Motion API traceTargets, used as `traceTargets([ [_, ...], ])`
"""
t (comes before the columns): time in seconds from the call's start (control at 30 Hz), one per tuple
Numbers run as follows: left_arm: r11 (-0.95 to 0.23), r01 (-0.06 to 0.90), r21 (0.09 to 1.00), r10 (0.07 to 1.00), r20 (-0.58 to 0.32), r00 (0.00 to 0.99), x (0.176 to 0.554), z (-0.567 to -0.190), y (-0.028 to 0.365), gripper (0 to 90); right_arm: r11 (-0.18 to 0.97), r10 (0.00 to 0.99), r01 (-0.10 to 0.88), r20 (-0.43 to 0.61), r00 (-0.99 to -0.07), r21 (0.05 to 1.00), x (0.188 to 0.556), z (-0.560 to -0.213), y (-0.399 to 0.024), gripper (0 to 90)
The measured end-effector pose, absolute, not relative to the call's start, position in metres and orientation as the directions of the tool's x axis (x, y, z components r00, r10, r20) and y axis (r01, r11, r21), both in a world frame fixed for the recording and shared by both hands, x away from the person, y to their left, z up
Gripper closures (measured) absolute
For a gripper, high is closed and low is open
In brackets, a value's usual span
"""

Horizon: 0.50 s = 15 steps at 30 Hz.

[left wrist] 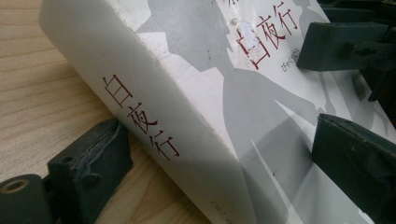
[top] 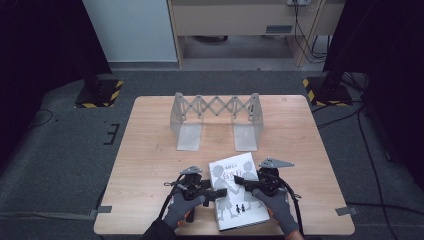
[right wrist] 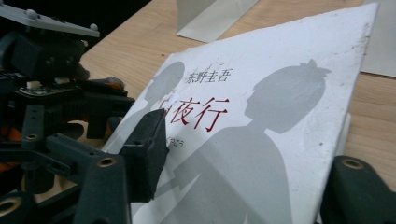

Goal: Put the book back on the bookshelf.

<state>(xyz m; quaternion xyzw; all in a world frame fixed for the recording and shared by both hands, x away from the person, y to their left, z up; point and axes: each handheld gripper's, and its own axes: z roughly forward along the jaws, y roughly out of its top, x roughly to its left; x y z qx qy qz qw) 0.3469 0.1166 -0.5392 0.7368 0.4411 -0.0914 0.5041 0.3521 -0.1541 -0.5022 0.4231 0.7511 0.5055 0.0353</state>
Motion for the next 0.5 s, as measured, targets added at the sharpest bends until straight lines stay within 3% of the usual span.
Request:
traceTargets([
  [0.17,-0.109,0.735,0.669,0.569,-0.564,0.598,0.346,-0.539,0.115,4.5,0.158,0.702,0.581,0.323,-0.634,0.798,0.350,-0.502,-0.157,31.3],
  [0.33,-0.140,0.716,0.684,0.596,-0.519,0.612,0.344,-0.537,0.113,6.2,0.179,0.739,0.579,0.280,-0.613,0.795,0.349,-0.508,-0.168,29.5],
  [0.5,-0.132,0.719,0.683,0.602,-0.521,0.605,0.343,-0.537,0.112,6.5,0.165,0.740,0.619,0.318,-0.592,0.768,0.351,-0.515,-0.172,27.4],
])
